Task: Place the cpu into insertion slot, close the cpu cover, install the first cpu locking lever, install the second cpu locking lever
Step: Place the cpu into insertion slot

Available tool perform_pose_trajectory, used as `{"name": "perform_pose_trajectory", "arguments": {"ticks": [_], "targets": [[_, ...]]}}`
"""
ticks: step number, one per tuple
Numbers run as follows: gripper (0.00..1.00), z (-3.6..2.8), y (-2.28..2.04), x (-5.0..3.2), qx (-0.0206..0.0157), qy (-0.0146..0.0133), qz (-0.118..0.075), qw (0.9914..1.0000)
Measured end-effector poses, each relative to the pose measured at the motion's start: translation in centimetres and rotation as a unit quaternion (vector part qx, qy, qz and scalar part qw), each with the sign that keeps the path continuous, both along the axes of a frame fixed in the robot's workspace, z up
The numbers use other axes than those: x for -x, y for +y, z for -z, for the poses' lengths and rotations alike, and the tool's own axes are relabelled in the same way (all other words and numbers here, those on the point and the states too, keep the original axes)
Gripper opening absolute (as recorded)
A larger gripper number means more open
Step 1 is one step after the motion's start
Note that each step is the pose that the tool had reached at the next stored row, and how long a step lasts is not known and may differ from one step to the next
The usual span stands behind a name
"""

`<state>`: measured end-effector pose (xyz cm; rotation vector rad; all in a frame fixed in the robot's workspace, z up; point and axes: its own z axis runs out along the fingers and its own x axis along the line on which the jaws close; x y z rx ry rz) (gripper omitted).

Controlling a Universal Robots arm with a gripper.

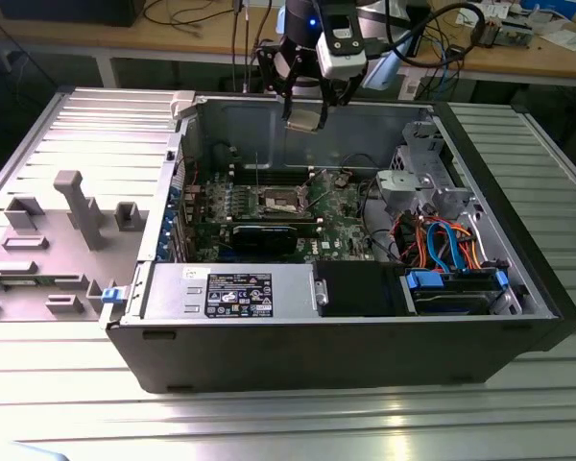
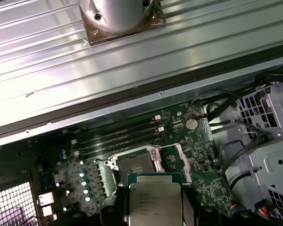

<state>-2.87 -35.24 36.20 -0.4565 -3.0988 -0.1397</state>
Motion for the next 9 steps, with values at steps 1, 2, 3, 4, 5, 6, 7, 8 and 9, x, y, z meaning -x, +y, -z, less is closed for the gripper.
{"name": "perform_pose_trajectory", "arguments": {"ticks": [1, 2, 3, 4, 5, 6, 7, 8, 9], "targets": [[0.55, 0.02, 0.0, 0.0, 0.0, 0.0, 0.006, 0.99998], [0.55, 0.04, 0.0, 0.0, 0.0, 0.0, 0.012, 0.99993], [0.55, 0.05, 0.0, 0.0, 0.0, 0.0, 0.019, 0.99981], [0.55, 0.05, 0.0, 0.0, 0.0, 0.0001, 0.023, 0.99972], [0.55, 0.06, 0.0, 0.0, 0.0, 0.0, 0.024, 0.99971], [0.55, 0.06, 0.0, 0.0, 0.0, 0.0, 0.024, 0.99971], [0.55, 0.06, 0.0, 0.0, 0.0, 0.0, 0.024, 0.99971], [0.55, 0.06, 0.0, 0.0, 0.0, 0.0, 0.024, 0.99971], [0.55, 0.06, 0.0, 0.0, 0.0, 0.0, 0.024, 0.99971]]}}
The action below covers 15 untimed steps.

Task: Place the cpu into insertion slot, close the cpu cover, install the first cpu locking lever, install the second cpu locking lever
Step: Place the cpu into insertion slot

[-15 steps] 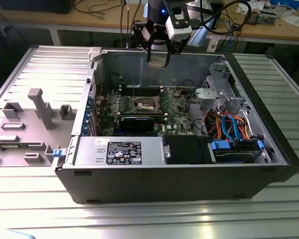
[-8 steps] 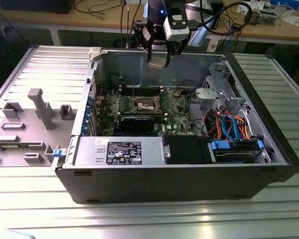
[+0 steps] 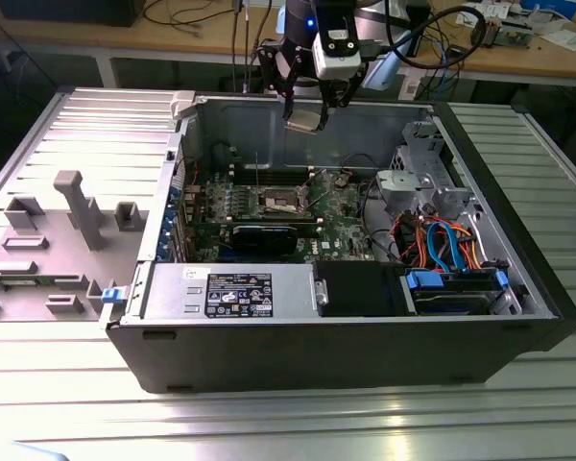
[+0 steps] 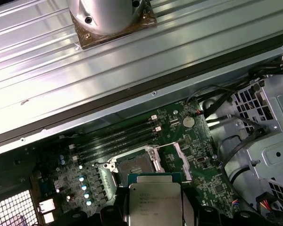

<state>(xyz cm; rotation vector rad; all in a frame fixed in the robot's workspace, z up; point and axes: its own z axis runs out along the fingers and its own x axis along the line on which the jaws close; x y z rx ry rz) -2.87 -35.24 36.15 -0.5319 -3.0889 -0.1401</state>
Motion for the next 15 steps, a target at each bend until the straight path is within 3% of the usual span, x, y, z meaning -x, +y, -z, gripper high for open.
{"name": "perform_pose_trajectory", "arguments": {"ticks": [2, 4, 9, 13, 15], "targets": [[0.55, 0.02, 0.0, 0.0, 0.0004, 0.0, 0.004, 0.99999], [0.55, 0.07, 0.0, 0.0, 0.0013, 0.0, 0.023, 0.99974], [0.55, 0.48, 0.0, 0.0, 0.0018, 0.0001, 0.076, 0.99711], [0.55, 0.77, -0.02, 0.25, 0.002, 0.0004, 0.081, 0.99669], [0.55, 0.98, -0.02, 0.26, 0.0021, 0.0022, 0.104, 0.99457]]}}
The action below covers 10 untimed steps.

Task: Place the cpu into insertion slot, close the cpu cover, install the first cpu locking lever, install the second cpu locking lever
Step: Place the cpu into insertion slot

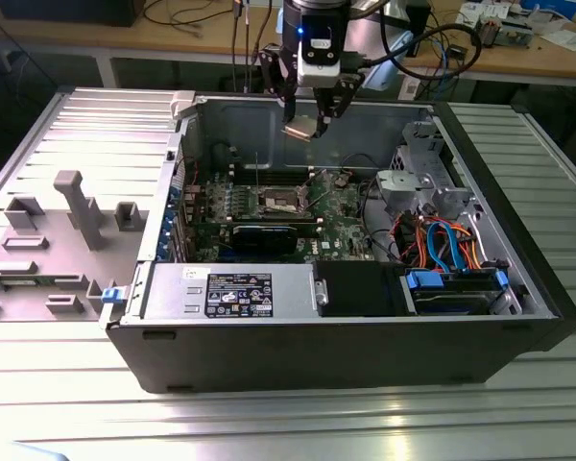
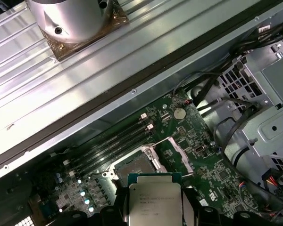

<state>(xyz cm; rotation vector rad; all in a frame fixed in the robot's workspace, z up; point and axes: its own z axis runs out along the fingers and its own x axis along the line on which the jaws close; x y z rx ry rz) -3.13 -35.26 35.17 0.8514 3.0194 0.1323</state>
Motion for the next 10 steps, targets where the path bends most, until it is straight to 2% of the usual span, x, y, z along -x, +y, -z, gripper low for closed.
{"name": "perform_pose_trajectory", "arguments": {"ticks": [10], "targets": [[0.55, 0.03, 0.0, 0.0, 0.0, 0.0005, 0.005, 0.99999]]}}
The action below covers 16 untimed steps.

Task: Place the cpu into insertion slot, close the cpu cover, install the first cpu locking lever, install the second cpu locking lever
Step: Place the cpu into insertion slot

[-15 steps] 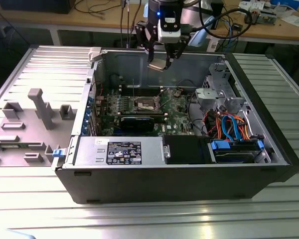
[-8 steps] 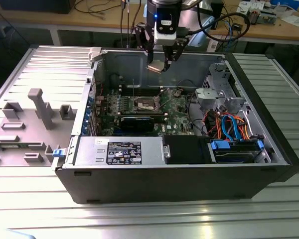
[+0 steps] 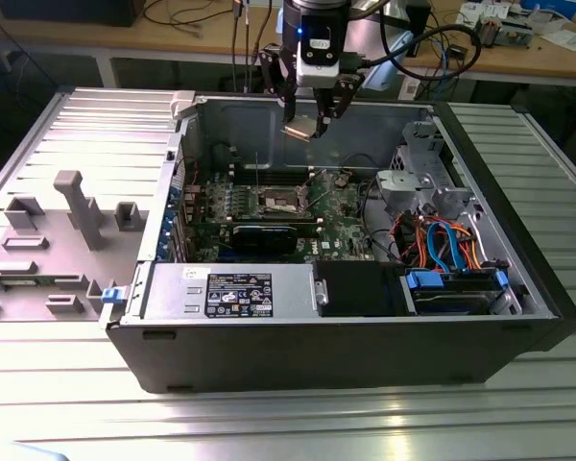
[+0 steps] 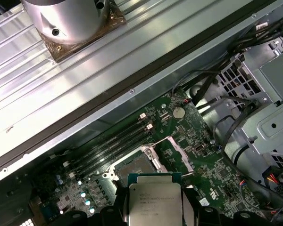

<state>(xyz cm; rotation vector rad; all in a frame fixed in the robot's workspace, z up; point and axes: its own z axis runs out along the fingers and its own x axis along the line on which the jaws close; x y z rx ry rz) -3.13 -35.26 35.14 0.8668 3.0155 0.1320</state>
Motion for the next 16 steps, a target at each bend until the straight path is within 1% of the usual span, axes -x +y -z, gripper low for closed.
{"name": "perform_pose_trajectory", "arguments": {"ticks": [4, 7, 8, 9, 11, 13, 14, 15, 16], "targets": [[0.55, 0.0, 0.0, 0.0, 0.0, 0.0, 0.001, 1.0], [0.55, 0.03, 0.0, 0.0, 0.0003, 0.0, 0.01, 0.99995], [0.55, 0.05, 0.0, 0.0, 0.0003, 0.0, 0.018, 0.99983], [0.55, 0.09, 0.0, 0.0, 0.0006, 0.0, 0.03, 0.99954], [0.55, 0.16, 0.0, 0.0, 0.0017, -0.0001, 0.054, 0.99853], [0.55, 0.2, 0.0, 0.0, 0.002, 0.0, 0.069, 0.9976], [0.55, 0.26, 0.0, 0.0, 0.002, 0.0, 0.084, 0.99649], [0.55, 0.33, 0.0, 0.0, 0.0021, 0.0001, 0.094, 0.99561], [0.55, 0.38, 0.0, 0.0, 0.0023, 0.0, 0.1, 0.99496]]}}
